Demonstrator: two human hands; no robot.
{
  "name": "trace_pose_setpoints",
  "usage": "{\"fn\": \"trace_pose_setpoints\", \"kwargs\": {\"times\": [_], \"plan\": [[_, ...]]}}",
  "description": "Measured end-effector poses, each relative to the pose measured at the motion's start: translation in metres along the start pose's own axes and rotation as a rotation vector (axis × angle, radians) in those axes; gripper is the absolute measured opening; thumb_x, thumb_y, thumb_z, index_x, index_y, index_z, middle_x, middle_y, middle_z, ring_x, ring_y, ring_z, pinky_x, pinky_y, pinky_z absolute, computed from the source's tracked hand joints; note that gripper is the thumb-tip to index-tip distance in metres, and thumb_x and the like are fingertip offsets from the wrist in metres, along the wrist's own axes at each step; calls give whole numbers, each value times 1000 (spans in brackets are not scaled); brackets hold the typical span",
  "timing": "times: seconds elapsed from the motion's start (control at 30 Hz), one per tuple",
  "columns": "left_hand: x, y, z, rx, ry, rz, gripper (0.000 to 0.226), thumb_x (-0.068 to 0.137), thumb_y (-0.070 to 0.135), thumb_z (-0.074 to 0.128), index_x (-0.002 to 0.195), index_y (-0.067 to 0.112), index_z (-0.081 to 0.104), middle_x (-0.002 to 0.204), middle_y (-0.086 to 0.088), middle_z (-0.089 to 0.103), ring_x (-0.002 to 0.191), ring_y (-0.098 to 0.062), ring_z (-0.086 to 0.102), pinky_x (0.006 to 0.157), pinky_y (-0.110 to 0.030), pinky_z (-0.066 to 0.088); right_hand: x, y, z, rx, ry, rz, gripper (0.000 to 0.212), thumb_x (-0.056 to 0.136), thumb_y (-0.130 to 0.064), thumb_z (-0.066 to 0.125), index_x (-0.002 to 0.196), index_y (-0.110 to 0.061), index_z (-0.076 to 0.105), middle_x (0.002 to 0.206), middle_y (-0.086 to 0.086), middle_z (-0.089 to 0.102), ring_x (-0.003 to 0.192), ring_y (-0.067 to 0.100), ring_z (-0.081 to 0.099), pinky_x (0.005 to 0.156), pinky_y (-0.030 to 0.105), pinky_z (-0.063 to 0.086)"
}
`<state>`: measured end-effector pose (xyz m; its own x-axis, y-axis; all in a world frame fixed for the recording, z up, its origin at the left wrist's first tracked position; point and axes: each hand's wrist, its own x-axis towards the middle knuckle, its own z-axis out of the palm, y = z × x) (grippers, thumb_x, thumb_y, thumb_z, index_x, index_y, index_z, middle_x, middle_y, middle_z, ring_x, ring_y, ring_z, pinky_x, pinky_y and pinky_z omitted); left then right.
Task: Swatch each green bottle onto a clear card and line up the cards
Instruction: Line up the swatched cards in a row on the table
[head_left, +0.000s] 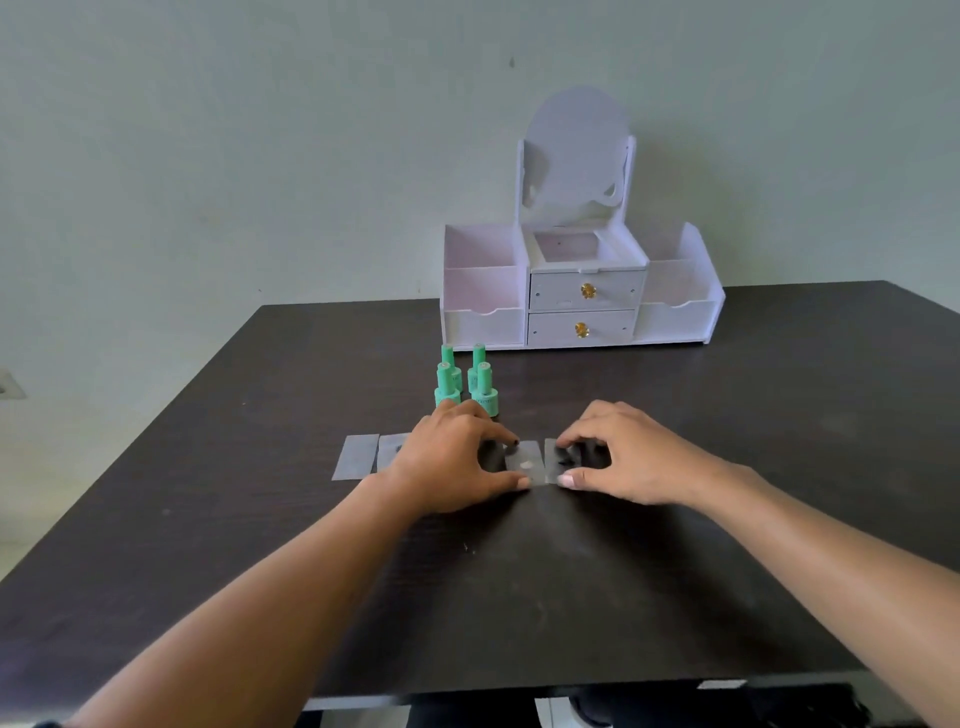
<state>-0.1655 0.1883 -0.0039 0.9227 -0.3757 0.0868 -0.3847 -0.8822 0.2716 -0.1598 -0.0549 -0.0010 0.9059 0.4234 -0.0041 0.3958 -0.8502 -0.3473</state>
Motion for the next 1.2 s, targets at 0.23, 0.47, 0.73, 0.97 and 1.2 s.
{"fn": "trace_pose_setpoints", "kwargs": {"times": [0.23, 0.47, 0.73, 0.97, 1.2], "plan": [[-1, -17, -4, 43, -8, -26, 62, 73, 77, 62, 122, 41, 67, 122, 10, 55, 117, -17, 43, 98, -38, 41, 8, -3, 4, 0, -4, -23, 50, 86, -53, 72, 131, -33, 65, 120, -10, 53, 115, 15, 45, 100, 31, 39], [-13, -43, -29, 125, -87, -60, 59, 72, 74, 66, 123, 44, 64, 125, 11, 54, 121, -19, 42, 97, -38, 39, 31, -35, 14, -11, -29, -103, 52, 87, -53, 71, 133, -31, 64, 121, -7, 54, 115, 15, 45, 101, 35, 41], [-6, -50, -35, 133, -82, -58, 59, 71, 71, 67, 121, 40, 66, 115, 14, 67, 115, -16, 54, 98, -39, 40, 45, -46, 12, -16, -39, -103, 48, 87, -49, 73, 131, -31, 65, 122, -3, 57, 118, 17, 48, 102, 36, 43], [-3, -46, -38, 128, -85, -91, 60, 74, 65, 71, 127, 37, 64, 115, 12, 69, 111, -17, 59, 98, -36, 39, 47, -50, 10, -3, -44, -82, 49, 88, -47, 73, 132, -29, 64, 121, -3, 56, 116, 16, 51, 100, 36, 45], [-13, -55, -48, -47, -18, -117, 40, 83, 48, 65, 120, 32, 70, 119, 11, 71, 111, -13, 64, 102, -35, 47, 49, -55, 8, 43, 17, -87, 47, 89, -44, 72, 132, -27, 64, 120, -5, 55, 111, 15, 53, 96, 32, 45]]}}
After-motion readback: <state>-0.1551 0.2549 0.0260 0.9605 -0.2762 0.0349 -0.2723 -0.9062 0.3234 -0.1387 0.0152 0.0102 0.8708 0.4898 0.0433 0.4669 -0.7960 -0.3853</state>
